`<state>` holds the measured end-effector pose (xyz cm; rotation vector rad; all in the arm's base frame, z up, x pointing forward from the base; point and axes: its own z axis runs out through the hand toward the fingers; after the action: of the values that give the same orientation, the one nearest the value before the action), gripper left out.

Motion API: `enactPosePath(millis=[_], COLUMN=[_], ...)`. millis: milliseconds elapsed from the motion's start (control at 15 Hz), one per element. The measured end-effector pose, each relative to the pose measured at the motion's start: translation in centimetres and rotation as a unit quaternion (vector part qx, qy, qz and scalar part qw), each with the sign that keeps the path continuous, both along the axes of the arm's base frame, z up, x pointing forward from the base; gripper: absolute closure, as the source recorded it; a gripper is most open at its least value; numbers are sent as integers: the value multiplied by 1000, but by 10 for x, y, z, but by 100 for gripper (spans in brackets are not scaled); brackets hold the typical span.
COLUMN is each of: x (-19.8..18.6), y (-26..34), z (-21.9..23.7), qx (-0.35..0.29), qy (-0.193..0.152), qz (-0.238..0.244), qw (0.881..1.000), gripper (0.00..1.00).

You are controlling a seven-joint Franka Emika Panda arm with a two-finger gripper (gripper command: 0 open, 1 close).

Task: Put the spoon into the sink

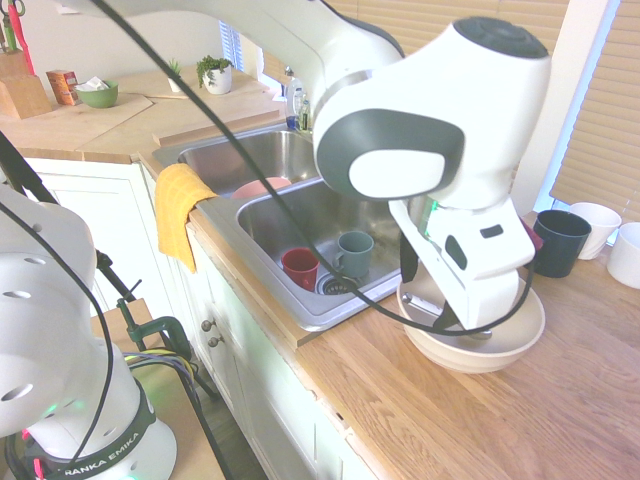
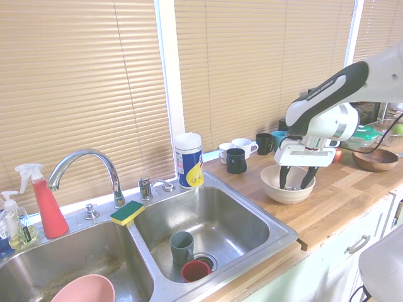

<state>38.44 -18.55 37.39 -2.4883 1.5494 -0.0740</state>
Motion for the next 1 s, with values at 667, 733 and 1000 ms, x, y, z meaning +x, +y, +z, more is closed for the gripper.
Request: enactPosePath(millis=[667,733,1000], x=[14,15,15], y=[0,0,-2], z=[-13,-12,-11], qx=[-7,-9,-11], qy=[28,28,29], qz=[-24,-27,-31], qw=[999,999,999], gripper=[100,100,100])
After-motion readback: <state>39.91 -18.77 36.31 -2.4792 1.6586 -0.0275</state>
